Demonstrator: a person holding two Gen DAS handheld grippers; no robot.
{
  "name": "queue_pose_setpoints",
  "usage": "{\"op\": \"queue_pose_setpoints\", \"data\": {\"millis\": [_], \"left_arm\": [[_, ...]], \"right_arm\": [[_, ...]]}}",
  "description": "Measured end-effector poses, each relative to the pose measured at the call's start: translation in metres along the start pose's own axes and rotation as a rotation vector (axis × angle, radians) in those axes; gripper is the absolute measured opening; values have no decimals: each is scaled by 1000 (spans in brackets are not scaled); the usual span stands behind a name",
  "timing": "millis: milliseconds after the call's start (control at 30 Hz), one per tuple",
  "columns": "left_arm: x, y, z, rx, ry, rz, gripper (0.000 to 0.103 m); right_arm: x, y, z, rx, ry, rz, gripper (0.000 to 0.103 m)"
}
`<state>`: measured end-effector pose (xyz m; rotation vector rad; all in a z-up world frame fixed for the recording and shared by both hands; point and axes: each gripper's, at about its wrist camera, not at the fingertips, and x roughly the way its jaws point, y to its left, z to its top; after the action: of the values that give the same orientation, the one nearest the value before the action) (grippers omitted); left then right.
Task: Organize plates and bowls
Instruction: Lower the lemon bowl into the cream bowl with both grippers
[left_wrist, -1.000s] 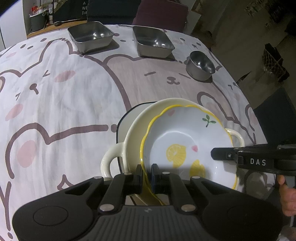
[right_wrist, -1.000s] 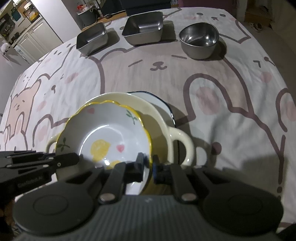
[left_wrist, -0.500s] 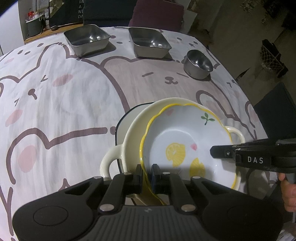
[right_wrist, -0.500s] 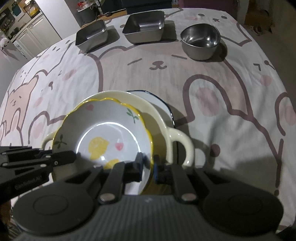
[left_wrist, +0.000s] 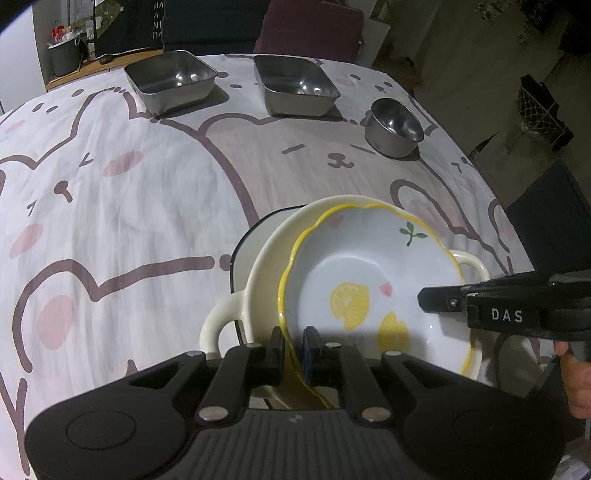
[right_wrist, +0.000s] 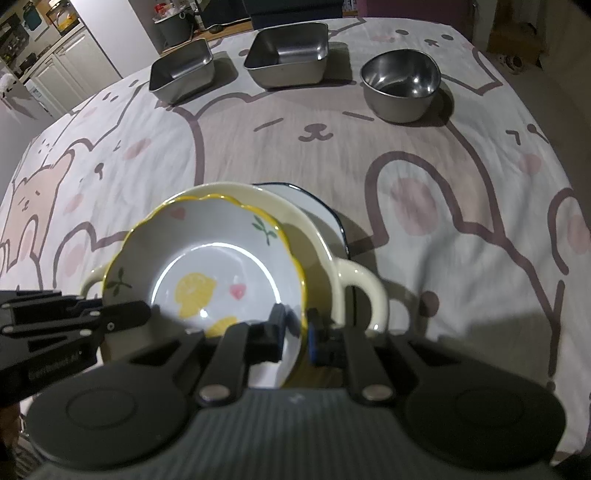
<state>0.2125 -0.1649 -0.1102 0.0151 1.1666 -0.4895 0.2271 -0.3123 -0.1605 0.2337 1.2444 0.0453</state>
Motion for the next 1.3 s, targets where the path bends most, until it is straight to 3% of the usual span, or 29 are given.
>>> {"op": "queue_pose_setpoints", "data": {"millis": [367,500,767,1300], "left_arm": [[-3,7,-1,-9,-1,-40,15],[-3,6,-2,-2,-5,-36,15],[-3,6,-2,-5,-3,-37,15],[-15,7,-3,2,-3,-28,15]], "right_arm": [[1,3,1,-19,10,-7,18],[-12,5,3,-45,-43,-28,18],[-5,7,-1,-71,0,-44,11],[-7,8,-4,-71,-12,-50,8]]}}
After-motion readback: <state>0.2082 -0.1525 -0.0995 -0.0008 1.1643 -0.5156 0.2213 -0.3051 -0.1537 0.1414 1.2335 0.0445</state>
